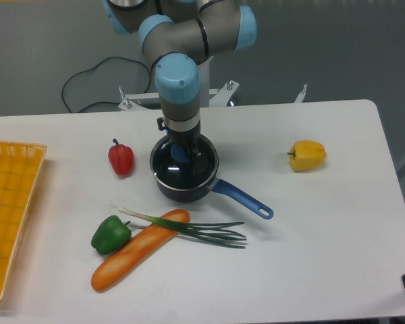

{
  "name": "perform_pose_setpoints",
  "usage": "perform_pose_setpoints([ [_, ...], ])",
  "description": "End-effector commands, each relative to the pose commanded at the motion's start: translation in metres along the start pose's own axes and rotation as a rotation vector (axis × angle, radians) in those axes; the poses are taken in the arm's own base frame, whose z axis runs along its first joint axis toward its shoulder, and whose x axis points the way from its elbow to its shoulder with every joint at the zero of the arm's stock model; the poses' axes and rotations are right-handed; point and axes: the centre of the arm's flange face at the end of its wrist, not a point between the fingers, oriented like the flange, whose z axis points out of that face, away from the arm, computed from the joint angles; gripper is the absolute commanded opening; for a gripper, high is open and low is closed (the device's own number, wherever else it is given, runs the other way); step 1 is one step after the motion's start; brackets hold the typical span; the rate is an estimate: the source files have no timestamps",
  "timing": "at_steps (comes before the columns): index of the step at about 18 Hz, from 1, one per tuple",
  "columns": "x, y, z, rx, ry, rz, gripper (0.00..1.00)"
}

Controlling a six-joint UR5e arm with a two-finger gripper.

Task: Open the lid
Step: 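Close the gripper on the blue knob of the glass lid, then lift the glass lid by its knob up off the saucepan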

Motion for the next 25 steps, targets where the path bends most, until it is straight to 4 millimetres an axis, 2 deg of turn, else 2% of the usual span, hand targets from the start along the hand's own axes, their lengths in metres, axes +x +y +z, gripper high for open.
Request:
perform_pose_setpoints([
  [1, 0.0, 0.0, -0.001, 0.0, 0.0, -0.002, 0.71],
  [3, -0.001, 0.0, -0.002, -0.001, -0.003, 0.0, 0.7],
  [5, -0.002, -0.001, -0.002, -0.004, -0.004, 0.0, 0.64],
  [14, -0.004, 0.0, -0.004, -0.007, -0.005, -0.003, 0.6],
  [25, -0.013, 0.002, -0.024, -0.007, 0.013, -0.012, 0.59],
])
